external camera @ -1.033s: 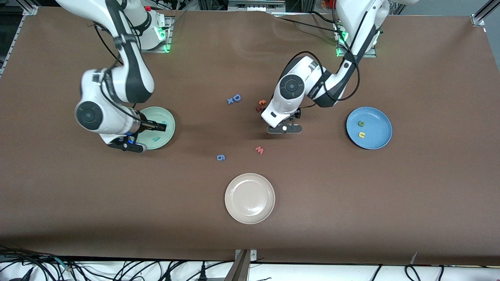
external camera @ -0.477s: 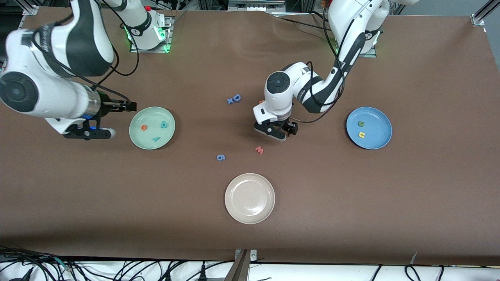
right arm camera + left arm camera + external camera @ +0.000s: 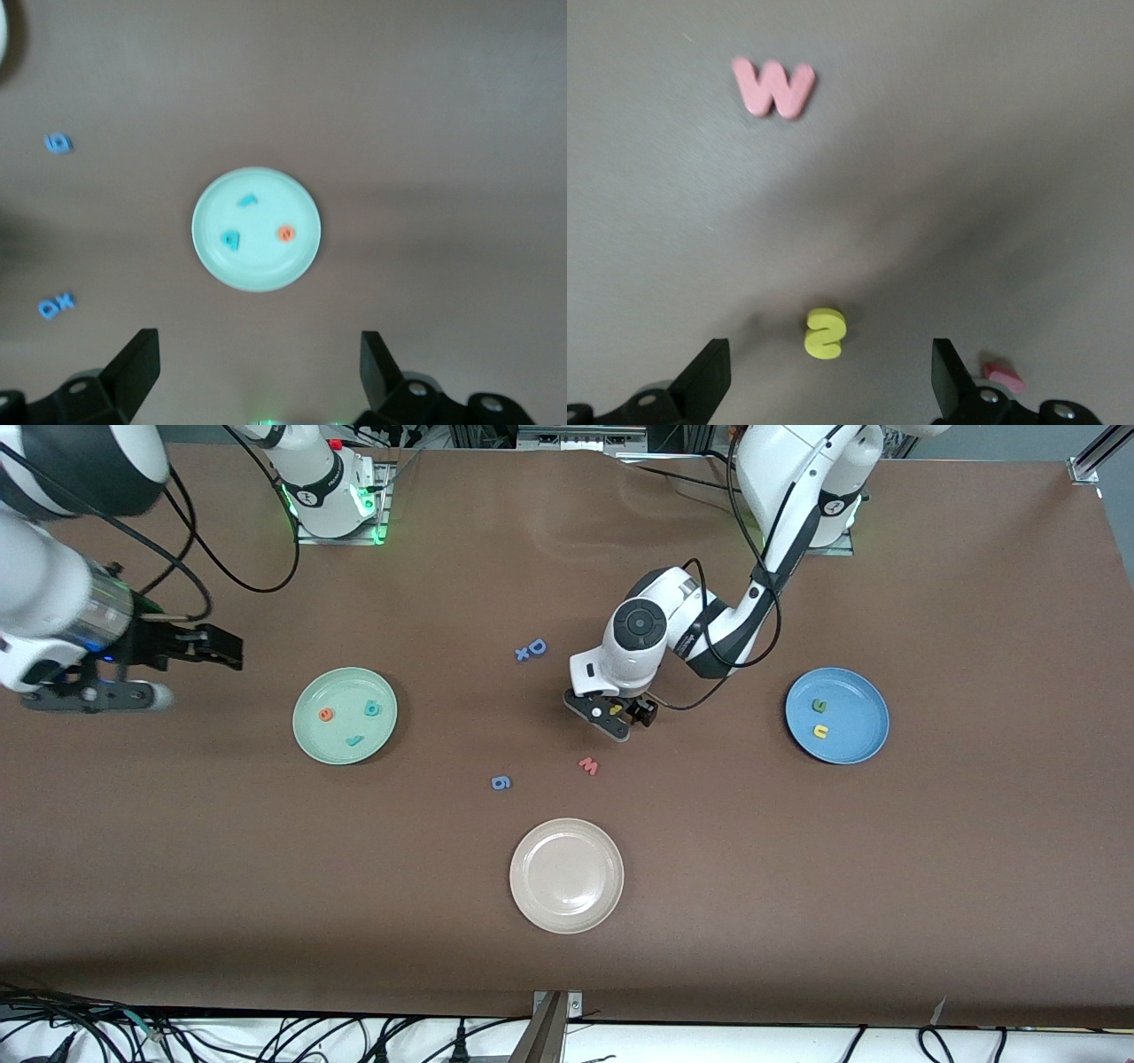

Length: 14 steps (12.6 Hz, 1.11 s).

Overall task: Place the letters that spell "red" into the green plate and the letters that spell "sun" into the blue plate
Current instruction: 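Lower the left gripper onto the yellow 2 while the right arm returns to rest, then grasp the yellow 2 with the left gripper and lift it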

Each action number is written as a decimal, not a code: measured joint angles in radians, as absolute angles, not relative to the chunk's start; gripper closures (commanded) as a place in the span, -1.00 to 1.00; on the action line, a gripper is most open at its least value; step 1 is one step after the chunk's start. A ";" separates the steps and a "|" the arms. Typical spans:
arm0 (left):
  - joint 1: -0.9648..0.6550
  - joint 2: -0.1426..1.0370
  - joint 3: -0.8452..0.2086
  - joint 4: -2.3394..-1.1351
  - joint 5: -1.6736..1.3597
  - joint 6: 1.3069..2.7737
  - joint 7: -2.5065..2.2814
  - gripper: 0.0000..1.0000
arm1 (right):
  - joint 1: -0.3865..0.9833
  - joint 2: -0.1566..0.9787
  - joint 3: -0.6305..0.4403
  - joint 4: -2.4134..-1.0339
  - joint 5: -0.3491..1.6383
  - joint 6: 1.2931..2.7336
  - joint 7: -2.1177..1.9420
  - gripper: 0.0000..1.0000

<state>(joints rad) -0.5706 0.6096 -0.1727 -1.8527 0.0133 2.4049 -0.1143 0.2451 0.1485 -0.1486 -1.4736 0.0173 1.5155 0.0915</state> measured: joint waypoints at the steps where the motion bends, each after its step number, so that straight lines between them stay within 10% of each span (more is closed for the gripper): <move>1: -0.575 0.613 -0.173 -1.861 0.013 2.411 -0.111 -1.00 | 0.205 0.134 -0.132 -1.476 0.017 1.519 0.083 -1.00; 7: -0.586 0.626 -0.171 -1.865 0.013 2.425 -0.106 -0.83 | 0.076 -0.039 -0.044 -1.702 -0.004 1.651 0.013 -1.00; 14: -0.586 0.644 -0.150 -1.879 0.015 2.478 -0.089 -0.62 | 0.024 0.010 0.015 -1.643 -0.007 1.610 -0.009 -1.00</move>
